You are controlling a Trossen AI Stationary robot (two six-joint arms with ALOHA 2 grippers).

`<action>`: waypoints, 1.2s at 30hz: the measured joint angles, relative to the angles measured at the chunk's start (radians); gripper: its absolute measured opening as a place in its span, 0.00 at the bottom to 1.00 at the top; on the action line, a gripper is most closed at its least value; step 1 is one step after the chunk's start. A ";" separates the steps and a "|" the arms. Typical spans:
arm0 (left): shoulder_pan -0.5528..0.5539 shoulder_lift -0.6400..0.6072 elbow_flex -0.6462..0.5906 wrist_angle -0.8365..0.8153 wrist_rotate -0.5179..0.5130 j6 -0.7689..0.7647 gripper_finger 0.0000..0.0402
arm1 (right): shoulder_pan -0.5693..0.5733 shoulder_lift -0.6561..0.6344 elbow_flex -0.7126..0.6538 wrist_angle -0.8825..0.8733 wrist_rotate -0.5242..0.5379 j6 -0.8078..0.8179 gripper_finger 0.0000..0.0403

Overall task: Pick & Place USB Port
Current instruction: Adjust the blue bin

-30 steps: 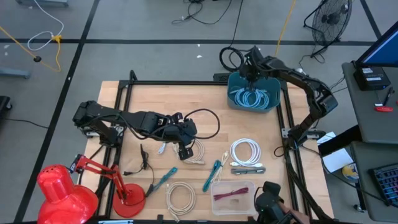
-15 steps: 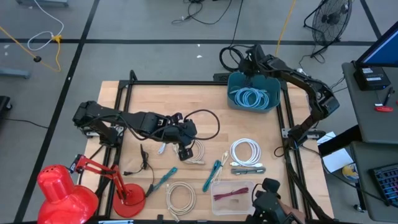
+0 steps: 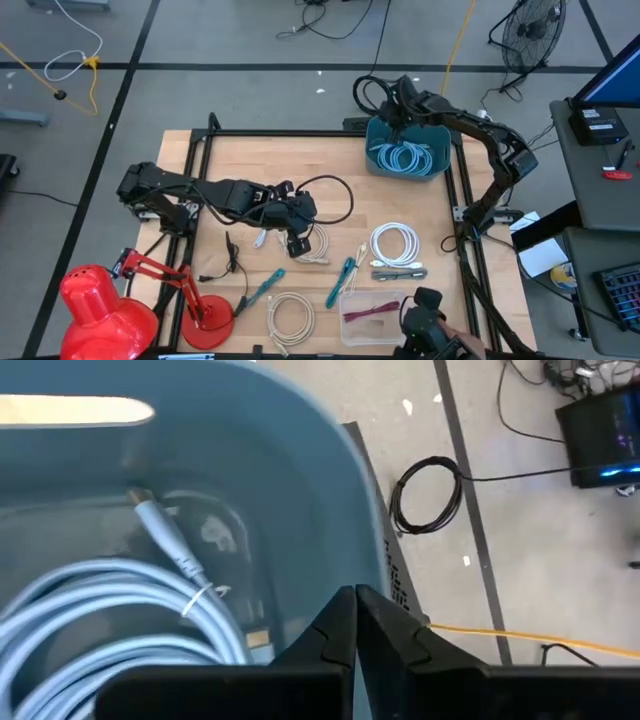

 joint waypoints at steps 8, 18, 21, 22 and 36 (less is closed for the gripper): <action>0.000 0.000 0.000 0.000 -0.001 0.001 0.12 | 0.013 -0.033 0.000 0.038 0.019 0.002 0.00; 0.011 0.000 0.000 0.008 0.000 -0.002 0.12 | -0.027 -0.013 0.000 0.077 0.022 -0.005 0.00; 0.011 0.000 0.000 0.008 0.000 -0.007 0.12 | -0.035 -0.001 -0.001 0.079 0.052 -0.017 0.00; 0.011 0.000 0.000 0.008 0.000 -0.007 0.12 | -0.038 0.002 0.001 0.080 0.052 -0.021 0.00; 0.011 0.000 0.000 0.008 -0.001 -0.021 0.12 | -0.040 0.045 0.003 0.030 0.054 -0.026 0.00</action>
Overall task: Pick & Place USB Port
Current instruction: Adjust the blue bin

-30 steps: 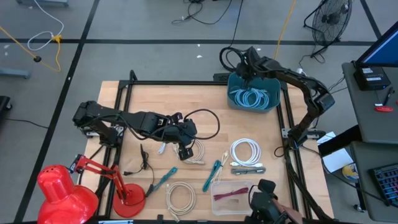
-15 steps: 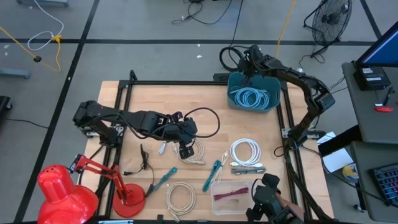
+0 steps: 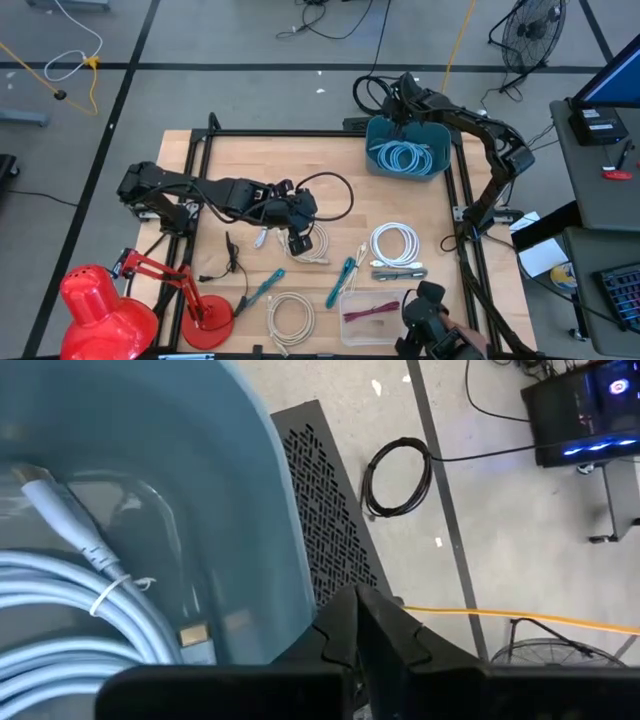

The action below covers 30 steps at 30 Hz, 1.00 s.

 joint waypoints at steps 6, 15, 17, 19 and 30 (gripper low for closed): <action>0.000 0.000 0.000 0.000 -0.001 0.000 0.12 | 0.000 -0.003 0.001 -0.030 -0.025 0.018 0.00; 0.000 0.000 0.000 0.000 -0.009 0.017 0.12 | 0.000 -0.004 0.000 -0.087 -0.078 0.033 0.00; 0.000 0.000 0.000 0.000 -0.009 0.019 0.12 | 0.001 -0.003 0.000 -0.097 -0.082 0.037 0.00; 0.000 0.000 0.000 0.000 -0.009 0.019 0.12 | 0.001 -0.003 0.000 -0.105 -0.091 0.041 0.00; 0.000 0.000 0.000 -0.001 -0.008 0.034 0.12 | 0.006 -0.005 -0.002 -0.121 -0.147 0.041 0.00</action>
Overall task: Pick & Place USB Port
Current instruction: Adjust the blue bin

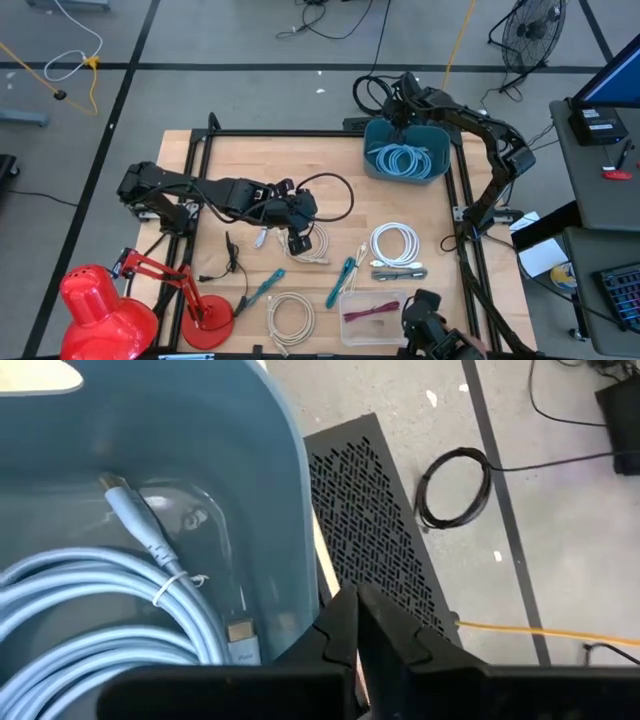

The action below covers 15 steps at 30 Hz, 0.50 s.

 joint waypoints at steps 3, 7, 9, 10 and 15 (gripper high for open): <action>0.000 0.000 0.000 0.000 0.000 0.008 0.12 | 0.000 0.000 -0.001 0.000 -0.027 0.000 0.00; 0.000 0.000 0.000 -0.001 0.000 0.012 0.12 | 0.001 0.000 -0.001 0.004 -0.062 -0.001 0.00; 0.000 0.000 0.000 -0.001 0.000 0.015 0.12 | 0.001 -0.002 -0.001 0.011 -0.061 -0.001 0.00; 0.000 0.000 0.000 -0.002 0.000 0.016 0.12 | 0.001 -0.007 -0.001 0.023 -0.051 -0.001 0.00; 0.000 0.000 0.000 -0.008 0.001 0.016 0.12 | 0.029 -0.060 -0.013 0.113 0.100 -0.014 0.00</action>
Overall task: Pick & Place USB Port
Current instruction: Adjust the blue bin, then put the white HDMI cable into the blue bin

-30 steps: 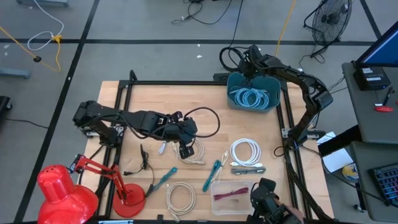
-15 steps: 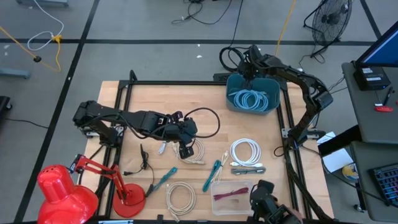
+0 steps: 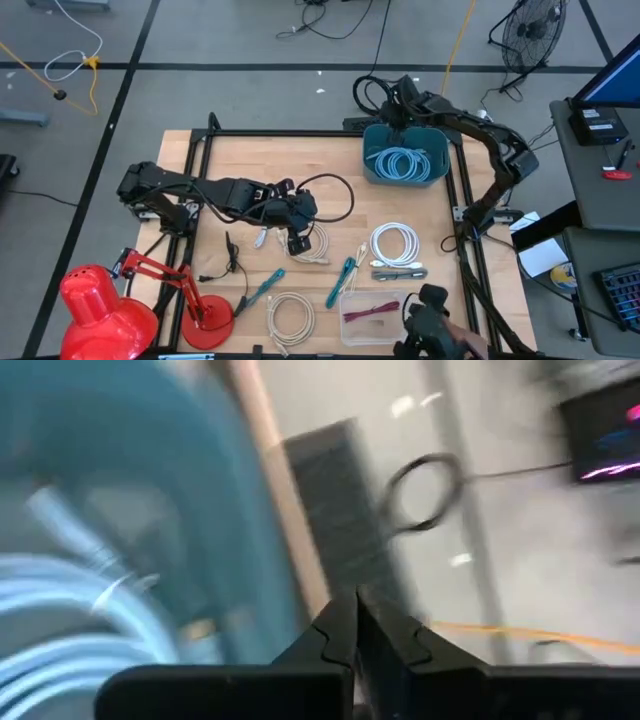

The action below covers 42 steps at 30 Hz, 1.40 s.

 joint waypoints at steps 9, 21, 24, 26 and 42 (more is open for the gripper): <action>0.014 0.000 0.000 0.015 0.010 0.028 0.12 | 0.125 -0.140 0.198 -0.041 0.048 0.083 0.00; 0.011 0.000 0.000 0.015 0.011 0.022 0.12 | 0.549 -0.377 0.274 -0.428 -0.064 0.640 0.00; 0.010 0.000 0.000 0.015 0.012 0.021 0.12 | 0.694 -0.422 0.270 -0.494 -0.047 0.806 0.00; 0.010 0.000 0.000 0.015 0.012 0.021 0.12 | 0.798 -0.459 0.245 -0.504 0.004 0.908 0.00; 0.066 0.000 0.000 0.016 0.047 -0.158 0.12 | 1.298 -0.612 -0.162 -0.329 0.337 1.426 0.00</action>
